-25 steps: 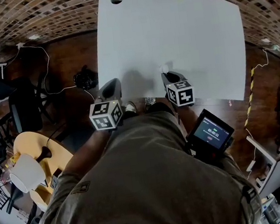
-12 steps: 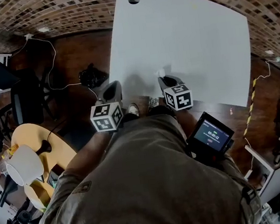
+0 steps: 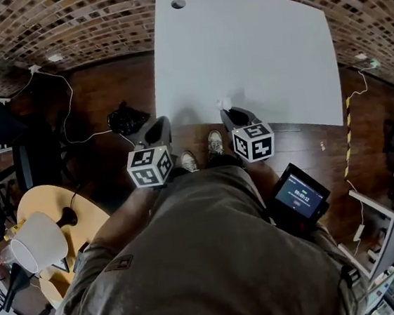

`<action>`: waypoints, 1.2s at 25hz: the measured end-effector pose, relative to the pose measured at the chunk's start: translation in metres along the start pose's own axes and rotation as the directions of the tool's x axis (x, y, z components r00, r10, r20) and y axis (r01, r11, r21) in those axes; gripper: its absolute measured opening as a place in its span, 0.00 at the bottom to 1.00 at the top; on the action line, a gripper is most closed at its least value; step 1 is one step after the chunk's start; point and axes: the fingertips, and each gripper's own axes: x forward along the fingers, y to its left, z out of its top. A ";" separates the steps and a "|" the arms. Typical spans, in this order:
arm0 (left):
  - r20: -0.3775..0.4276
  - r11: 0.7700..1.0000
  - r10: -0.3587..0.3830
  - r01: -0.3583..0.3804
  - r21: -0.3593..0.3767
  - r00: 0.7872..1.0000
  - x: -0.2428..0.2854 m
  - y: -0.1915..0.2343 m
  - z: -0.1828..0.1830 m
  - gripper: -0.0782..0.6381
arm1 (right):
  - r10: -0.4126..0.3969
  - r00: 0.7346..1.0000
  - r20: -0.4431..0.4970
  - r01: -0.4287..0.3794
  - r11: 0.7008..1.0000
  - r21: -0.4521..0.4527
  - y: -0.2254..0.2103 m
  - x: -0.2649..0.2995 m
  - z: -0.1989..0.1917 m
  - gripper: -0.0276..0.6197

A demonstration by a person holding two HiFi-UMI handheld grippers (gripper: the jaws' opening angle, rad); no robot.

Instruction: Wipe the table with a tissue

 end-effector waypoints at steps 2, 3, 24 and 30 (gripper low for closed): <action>0.007 1.000 -0.018 0.018 0.004 1.000 -0.008 -0.001 -0.003 0.11 | -0.007 1.000 0.028 0.007 1.000 0.008 0.012 -0.011 -0.002 0.11; 0.010 1.000 -0.026 0.026 0.005 1.000 -0.012 -0.002 -0.004 0.11 | -0.008 0.999 0.042 0.008 1.000 0.011 0.017 -0.016 -0.003 0.11; 0.103 0.999 -0.034 0.031 0.026 0.994 -0.081 -0.061 -0.033 0.11 | 0.053 0.975 0.215 -0.049 0.998 -0.025 0.063 -0.126 -0.021 0.11; 0.122 1.000 -0.002 -0.001 0.029 0.993 -0.109 -0.103 -0.056 0.11 | 0.075 0.966 0.246 -0.071 0.997 -0.025 0.052 -0.178 -0.044 0.11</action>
